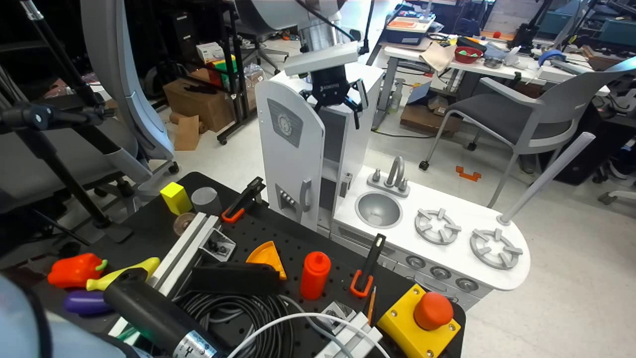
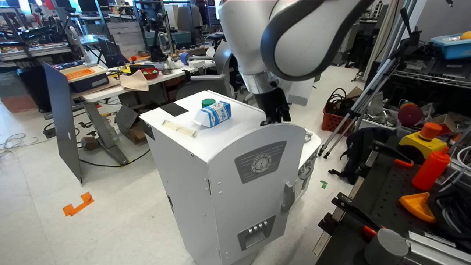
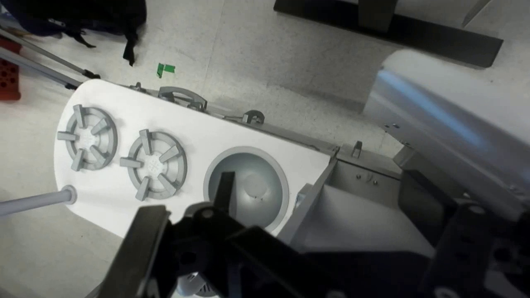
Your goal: Open the cupboard door
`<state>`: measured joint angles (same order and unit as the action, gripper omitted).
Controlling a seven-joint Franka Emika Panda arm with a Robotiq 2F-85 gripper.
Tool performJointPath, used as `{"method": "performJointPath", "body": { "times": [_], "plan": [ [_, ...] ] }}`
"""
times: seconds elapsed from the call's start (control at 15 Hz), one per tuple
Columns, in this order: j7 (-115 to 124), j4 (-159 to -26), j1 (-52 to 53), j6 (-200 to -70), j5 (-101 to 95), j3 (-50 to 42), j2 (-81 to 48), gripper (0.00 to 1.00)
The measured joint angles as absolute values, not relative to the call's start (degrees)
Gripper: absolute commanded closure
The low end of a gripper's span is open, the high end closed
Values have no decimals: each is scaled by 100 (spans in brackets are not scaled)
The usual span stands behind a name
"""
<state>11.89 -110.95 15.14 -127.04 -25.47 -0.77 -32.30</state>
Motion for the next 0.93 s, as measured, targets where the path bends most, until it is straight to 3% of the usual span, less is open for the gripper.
{"method": "performJointPath", "body": {
  "times": [0.67, 0.93],
  "plan": [
    [1799, -11849, 1917, -12786, -3360, -84, -3389, 0],
    [2684, -11983, 1936, -13782, -4055, -176, -3349, 0]
  ]
}}
